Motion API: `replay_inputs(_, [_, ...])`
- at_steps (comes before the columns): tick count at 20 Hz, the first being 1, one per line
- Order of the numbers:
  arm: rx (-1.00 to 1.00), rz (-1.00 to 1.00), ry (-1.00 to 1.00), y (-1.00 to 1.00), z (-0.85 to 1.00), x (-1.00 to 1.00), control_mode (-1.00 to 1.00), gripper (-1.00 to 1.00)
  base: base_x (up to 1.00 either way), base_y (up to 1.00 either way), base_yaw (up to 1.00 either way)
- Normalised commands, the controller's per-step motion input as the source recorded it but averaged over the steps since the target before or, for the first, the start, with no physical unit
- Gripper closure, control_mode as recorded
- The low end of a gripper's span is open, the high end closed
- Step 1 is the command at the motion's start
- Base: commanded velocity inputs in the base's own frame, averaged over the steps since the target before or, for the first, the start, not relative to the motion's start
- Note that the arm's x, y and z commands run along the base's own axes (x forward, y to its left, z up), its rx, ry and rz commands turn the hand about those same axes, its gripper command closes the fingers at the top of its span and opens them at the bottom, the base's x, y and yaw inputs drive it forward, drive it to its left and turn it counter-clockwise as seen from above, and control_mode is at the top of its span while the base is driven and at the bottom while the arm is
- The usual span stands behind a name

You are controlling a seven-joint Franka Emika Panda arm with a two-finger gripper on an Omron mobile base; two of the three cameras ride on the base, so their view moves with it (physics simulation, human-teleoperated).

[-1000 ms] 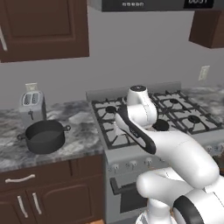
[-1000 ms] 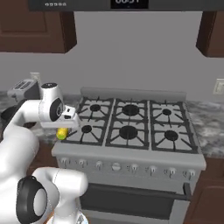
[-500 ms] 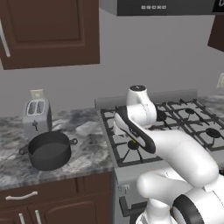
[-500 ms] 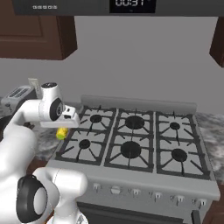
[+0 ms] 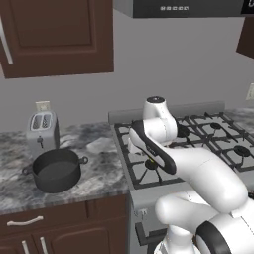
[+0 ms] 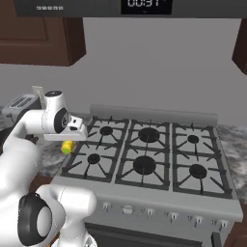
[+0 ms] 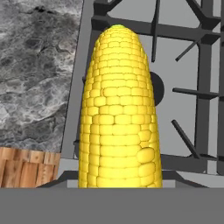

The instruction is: Turn on the sink faucet. Then move the corn from the counter to the sink. Turn off the sink. Move the vegetable from the sink to the pot next to the stove. Finally move the pot to the rear center burner.

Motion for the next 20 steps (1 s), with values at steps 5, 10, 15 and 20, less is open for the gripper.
replay_inputs(5, [0.00,0.00,0.00,0.00,0.00,0.00,1.00,1.00,0.16,0.02,0.03])
replay_inputs(10, [0.00,0.00,0.00,0.00,0.00,0.00,1.00,1.00,0.00,0.00,0.00])
replay_inputs(15, [0.00,0.02,0.00,0.21,0.00,0.06,-1.00,1.00,0.00,0.00,0.00])
replay_inputs(20, [0.00,0.11,0.00,0.76,0.00,0.16,-1.00,1.00,0.00,0.00,0.00])
